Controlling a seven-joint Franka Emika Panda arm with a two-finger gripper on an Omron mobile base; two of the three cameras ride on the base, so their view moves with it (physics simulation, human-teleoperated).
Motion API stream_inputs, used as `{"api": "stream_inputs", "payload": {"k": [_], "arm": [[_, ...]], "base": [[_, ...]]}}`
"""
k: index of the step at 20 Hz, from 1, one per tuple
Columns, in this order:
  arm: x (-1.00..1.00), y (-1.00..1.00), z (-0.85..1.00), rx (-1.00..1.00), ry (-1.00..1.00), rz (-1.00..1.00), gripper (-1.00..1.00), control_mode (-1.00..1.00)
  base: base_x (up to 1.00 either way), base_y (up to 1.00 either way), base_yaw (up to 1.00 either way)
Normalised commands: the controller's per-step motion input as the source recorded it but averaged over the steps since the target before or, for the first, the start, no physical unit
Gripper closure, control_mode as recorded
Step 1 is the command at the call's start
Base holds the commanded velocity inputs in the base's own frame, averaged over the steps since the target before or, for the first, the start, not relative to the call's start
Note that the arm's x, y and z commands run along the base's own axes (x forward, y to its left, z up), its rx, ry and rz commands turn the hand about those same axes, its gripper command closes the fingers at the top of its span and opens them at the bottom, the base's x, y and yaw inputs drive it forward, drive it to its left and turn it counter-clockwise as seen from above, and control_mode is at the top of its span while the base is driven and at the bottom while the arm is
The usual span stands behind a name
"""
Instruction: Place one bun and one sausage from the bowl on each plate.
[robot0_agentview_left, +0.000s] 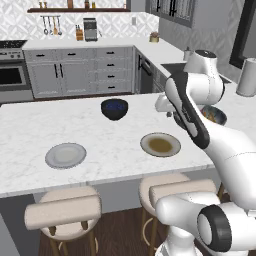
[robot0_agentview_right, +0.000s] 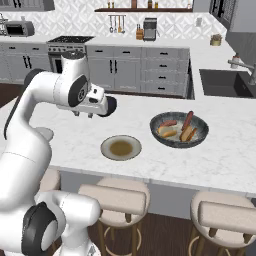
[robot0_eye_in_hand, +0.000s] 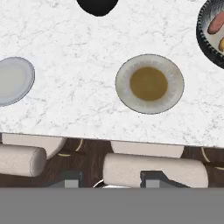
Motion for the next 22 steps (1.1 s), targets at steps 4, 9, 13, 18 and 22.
{"api": "stream_inputs", "payload": {"k": [4, 9, 13, 18, 22], "arm": [[-0.06, -0.40, 0.00, 0.00, 0.00, -0.03, -1.00, -1.00], [0.00, -0.94, 0.00, 0.00, 0.00, -0.19, -1.00, -1.00], [0.04, -1.00, 0.00, 0.00, 0.02, -0.23, -1.00, -1.00], [0.47, -0.78, 0.00, 0.00, 0.03, -0.15, -1.00, -1.00], [0.68, -0.47, 0.00, 0.05, 0.01, 0.00, -1.00, -1.00]], "base": [[0.00, 0.00, 0.00], [0.00, 0.00, 0.00], [0.00, 0.00, 0.00], [0.00, 0.00, 0.00], [0.00, 0.00, 0.00]]}}
